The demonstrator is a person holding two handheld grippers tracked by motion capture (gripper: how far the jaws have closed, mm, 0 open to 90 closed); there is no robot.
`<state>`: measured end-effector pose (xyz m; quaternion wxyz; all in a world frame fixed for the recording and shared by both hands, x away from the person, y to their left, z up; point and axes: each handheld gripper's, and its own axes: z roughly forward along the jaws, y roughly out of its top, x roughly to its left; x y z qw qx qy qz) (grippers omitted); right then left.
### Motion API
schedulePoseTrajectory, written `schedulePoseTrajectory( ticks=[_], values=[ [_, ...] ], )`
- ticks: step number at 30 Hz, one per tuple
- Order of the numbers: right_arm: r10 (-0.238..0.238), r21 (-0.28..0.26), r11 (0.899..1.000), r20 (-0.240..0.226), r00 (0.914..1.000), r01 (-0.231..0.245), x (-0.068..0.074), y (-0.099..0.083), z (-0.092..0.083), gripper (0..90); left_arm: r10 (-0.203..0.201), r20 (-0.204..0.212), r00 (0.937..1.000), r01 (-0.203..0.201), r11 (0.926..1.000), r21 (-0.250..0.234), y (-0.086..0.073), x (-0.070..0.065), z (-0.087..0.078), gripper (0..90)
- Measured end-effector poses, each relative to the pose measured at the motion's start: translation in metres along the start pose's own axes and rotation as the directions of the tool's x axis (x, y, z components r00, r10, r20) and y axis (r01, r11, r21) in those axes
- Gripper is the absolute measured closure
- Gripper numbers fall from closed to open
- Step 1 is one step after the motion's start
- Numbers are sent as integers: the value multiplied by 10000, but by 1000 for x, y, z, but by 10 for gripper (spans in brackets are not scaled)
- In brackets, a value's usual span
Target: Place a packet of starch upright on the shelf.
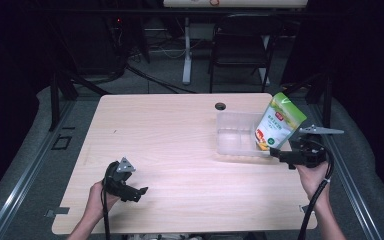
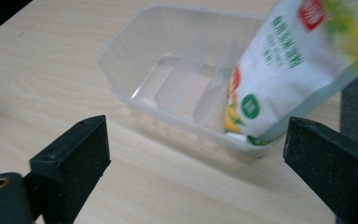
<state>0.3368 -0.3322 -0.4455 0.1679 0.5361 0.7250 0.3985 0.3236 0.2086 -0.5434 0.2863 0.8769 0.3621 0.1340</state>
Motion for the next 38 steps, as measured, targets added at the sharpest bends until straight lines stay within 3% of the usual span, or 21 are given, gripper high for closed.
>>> schedulePoseTrajectory(
  ticks=[9, 19, 24, 26, 29, 34, 36, 38],
  values=[
    [-1105, 773, 9906, -386, 9931, 1132, 35, -21, 5, 27, 1, 16, 10000, -1, 10000, -9, 0, 0, 0, 7],
    [-1618, 1710, 9696, -876, 9829, 1748, 60, -52, 25, 20, -10, 25, 10000, 10, 10000, -6, 0, -1, 1, 7],
    [-1624, 2137, 9593, -1166, 9798, 1844, 63, -68, 38, 13, -24, 42, 10000, 24, 10000, -8, 0, -1, 0, 7],
    [-1728, 2227, 9556, -1082, 9790, 1932, 63, -73, 43, 9, 8, 47, 10000, -8, 10000, -28, 0, 0, 0, 7],
    [-1654, 1978, 9620, -1257, 9782, 1880, 61, -81, 46, 9, -64, 93, 9999, 65, 9999, -114, 0, 1, -1, 9],
    [-1852, 2098, 9553, -1246, 9748, 2083, 57, -85, 49, 0, -19, 90, 10000, 20, 10000, -94, 0, 1, -1, 8],
    [-1982, 2300, 9474, -1246, 9722, 2226, 55, -86, 50, 0, -7, 86, 10000, 8, 9999, -123, 1, 1, -1, 8],
    [-1904, 2324, 9479, -1348, 9724, 2178, 52, -86, 51, 4, -86, 134, 9999, 88, 9999, -128, 0, 1, 0, 8]
  ],
)
